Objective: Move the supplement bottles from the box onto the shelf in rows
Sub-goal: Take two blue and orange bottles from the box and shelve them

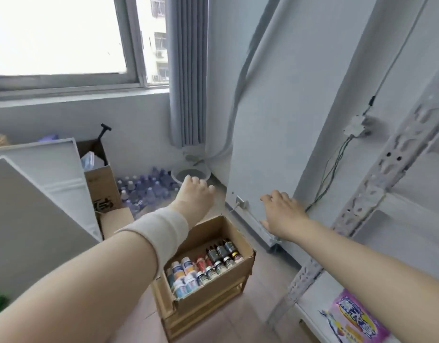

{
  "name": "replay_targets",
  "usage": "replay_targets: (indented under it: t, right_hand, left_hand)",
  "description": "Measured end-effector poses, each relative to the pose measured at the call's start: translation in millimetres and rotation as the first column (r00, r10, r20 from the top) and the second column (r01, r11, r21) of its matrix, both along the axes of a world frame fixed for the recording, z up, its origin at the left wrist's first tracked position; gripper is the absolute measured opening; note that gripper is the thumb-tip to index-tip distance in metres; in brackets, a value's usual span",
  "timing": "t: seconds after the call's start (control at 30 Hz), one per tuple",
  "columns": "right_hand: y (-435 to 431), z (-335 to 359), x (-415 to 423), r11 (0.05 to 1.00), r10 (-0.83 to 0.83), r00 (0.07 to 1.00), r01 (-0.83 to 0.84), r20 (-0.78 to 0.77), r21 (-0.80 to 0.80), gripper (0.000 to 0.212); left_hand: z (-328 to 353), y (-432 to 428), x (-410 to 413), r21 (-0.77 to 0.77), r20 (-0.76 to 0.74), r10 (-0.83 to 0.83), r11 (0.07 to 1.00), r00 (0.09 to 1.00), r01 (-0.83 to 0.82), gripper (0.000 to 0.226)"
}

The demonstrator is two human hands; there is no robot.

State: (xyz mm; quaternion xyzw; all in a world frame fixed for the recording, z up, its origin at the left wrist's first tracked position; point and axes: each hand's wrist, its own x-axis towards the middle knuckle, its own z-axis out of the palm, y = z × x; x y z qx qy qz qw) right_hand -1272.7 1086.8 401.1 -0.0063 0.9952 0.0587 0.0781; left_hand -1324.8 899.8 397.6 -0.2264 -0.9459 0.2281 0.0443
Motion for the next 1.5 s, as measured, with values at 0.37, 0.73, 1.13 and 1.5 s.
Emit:
replay_targets:
  t: [0.37,0.73,1.13,1.5]
  right_hand:
    - [-54.1,-201.5,-122.0,0.966,0.247,0.904,-0.260,0.350,-0.009,0.057]
    - [-74.6,-372.8,-218.6,0.936,0.342,0.706,-0.318,0.620,-0.154,0.048]
    - [-125.1,-566.7,-257.6,0.857,0.153,0.639,0.294,0.753,-0.424,0.072]
    - [-110.4,-570.1,-260.1,0.654,0.038,0.526,0.630,0.849,-0.419,0.059]
  left_hand:
    - [-207.9,-68.1,-74.2,-0.060,0.403,0.228,0.973,0.886,-0.223,0.030]
    - [-372.3,-71.0,-145.3,-0.051,0.691,0.368,0.884,0.622,-0.466,0.038]
    - [-550.6,-76.5,-196.2,-0.017,0.843,0.527,0.236,0.113,-0.972,0.042]
    - [-547.6,-81.5,-206.4,-0.003,0.865,0.499,0.103,0.049,-0.995,0.046]
